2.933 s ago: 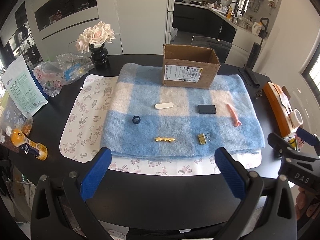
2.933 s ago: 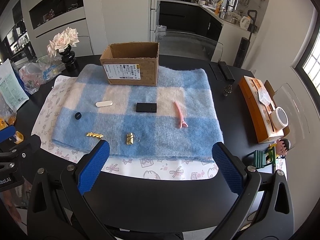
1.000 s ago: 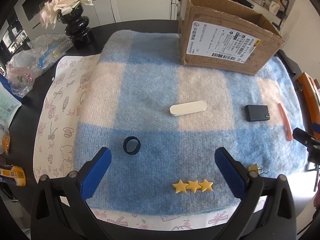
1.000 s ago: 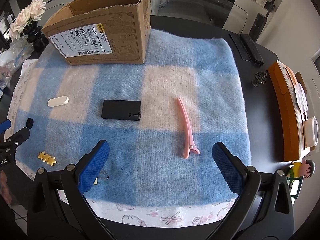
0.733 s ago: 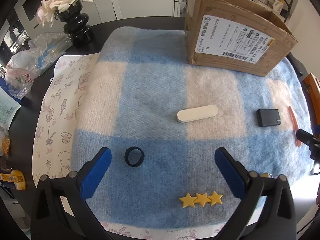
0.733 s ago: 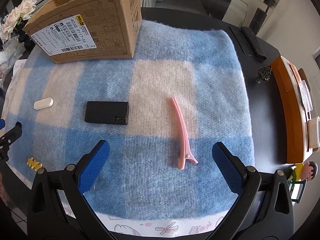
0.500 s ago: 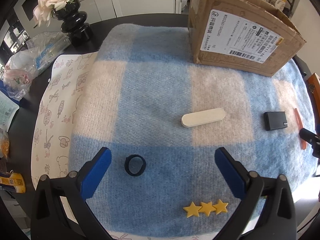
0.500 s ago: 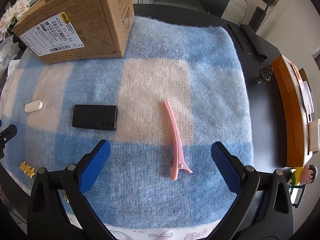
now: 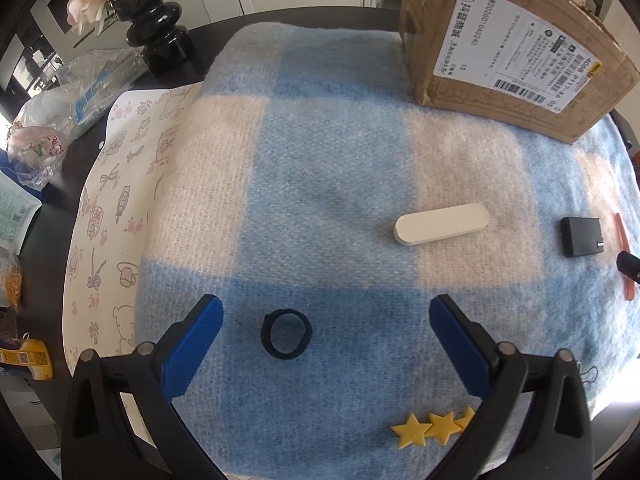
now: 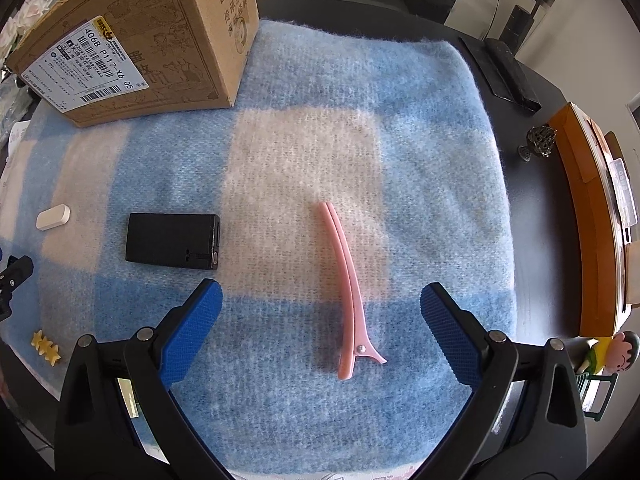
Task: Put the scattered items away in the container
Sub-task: 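Lower the left tool over the black hair tie ring and close on it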
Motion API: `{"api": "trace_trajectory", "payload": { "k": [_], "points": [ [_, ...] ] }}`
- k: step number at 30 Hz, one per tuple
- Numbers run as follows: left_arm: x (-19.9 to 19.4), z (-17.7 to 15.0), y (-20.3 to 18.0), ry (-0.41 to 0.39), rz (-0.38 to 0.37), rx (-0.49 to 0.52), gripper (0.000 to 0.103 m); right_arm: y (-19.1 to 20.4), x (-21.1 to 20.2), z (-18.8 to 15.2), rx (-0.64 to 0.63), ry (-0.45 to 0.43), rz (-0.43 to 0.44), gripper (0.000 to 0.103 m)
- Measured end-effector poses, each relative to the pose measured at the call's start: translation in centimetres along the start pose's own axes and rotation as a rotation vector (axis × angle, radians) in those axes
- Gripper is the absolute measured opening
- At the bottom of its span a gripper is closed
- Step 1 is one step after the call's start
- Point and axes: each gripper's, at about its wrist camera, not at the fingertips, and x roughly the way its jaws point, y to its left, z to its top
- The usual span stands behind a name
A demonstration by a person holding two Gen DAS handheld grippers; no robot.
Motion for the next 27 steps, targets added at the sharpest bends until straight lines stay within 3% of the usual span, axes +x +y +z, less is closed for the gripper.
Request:
{"api": "trace_trajectory", "payload": {
  "k": [9,13,17,21,27],
  "points": [
    [0.86,-0.44,0.32,0.021,-0.003,0.005,0.103,-0.10,-0.02,0.18,0.013,0.008,-0.012,0.100],
    [0.92,-0.56,0.65,0.029,-0.007,0.001,0.088,-0.08,0.00,0.18,0.022,0.010,-0.018,0.100],
    [0.90,-0.65,0.86,0.033,-0.010,0.000,0.083,-0.12,0.10,0.17,0.035,0.012,-0.025,0.100],
    [0.81,-0.69,0.85,0.044,-0.016,0.003,0.064,-0.29,0.09,0.32,0.039,0.016,-0.033,0.100],
    [0.57,-0.91,0.54,0.056,-0.017,0.006,0.056,-0.35,-0.18,0.11,0.046,0.019,-0.036,0.100]
  ]
}}
